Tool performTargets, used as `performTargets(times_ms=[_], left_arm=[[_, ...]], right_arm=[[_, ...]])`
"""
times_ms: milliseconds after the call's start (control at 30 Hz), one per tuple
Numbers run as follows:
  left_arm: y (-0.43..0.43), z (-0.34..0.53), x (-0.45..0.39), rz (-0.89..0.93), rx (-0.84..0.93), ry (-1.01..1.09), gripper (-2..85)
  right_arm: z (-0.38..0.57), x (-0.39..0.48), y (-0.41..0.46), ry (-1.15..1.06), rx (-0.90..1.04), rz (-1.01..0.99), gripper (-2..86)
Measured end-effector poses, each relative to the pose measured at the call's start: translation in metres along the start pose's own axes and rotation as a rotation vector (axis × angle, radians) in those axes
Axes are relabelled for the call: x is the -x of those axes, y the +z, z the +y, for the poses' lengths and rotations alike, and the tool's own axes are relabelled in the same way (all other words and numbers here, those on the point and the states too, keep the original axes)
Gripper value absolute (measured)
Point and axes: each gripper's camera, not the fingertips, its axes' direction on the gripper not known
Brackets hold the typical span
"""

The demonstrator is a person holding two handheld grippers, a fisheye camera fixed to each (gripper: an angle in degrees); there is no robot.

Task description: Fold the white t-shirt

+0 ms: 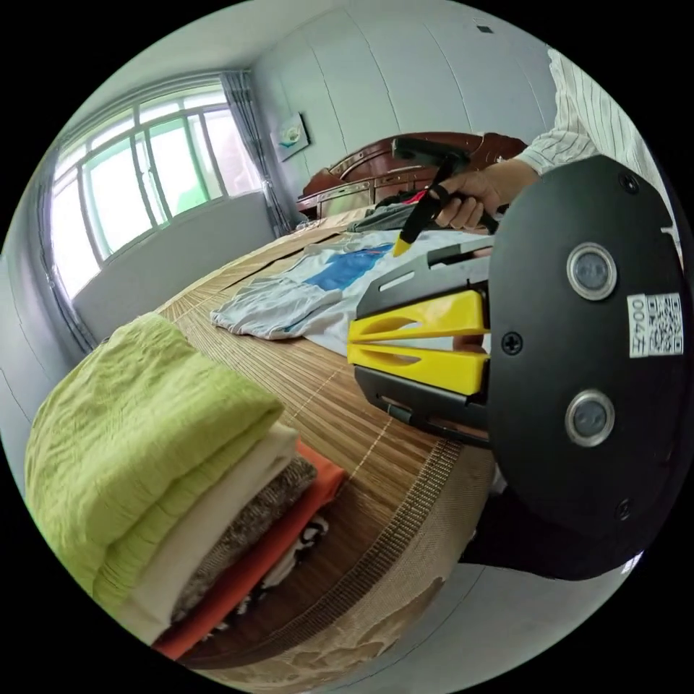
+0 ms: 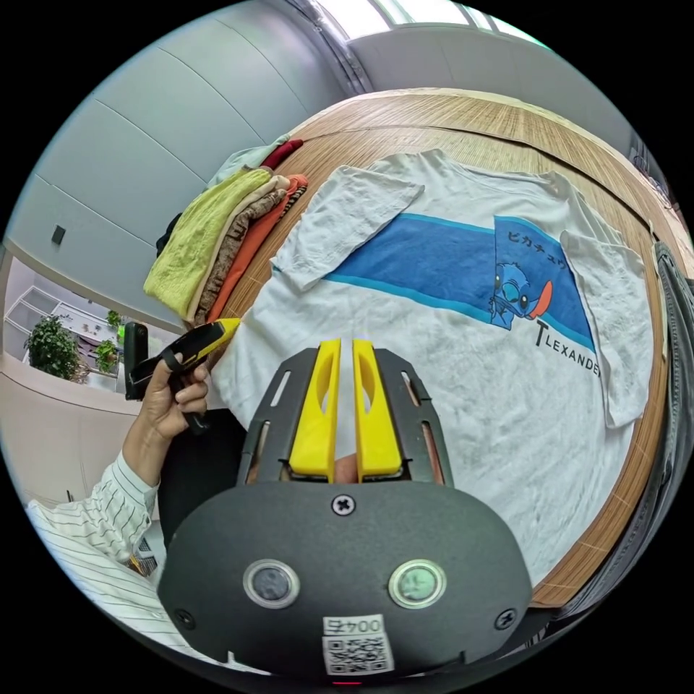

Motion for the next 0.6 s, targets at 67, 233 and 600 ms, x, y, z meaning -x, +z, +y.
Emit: performTargets(times_ms=[67,233,600], left_arm=[[-0.012,0.005,0.011,0.048,-0.008,-0.007,0.6],[-0.056,0.042,0.012,-0.035,0.023,0.139,1.0],[-0.028,0.147,0.05,-0.261,0.279,0.29,5.0]], right_arm=[[0.014,-0.003,-0.007,-0.001,-0.008,-0.018,4.8],[0.083,-0.031,-0.055,0.044,-0.072,-0.106,4.8],[0.253,-0.114,-0.145,0.294,-0.248,-0.156,4.1]])
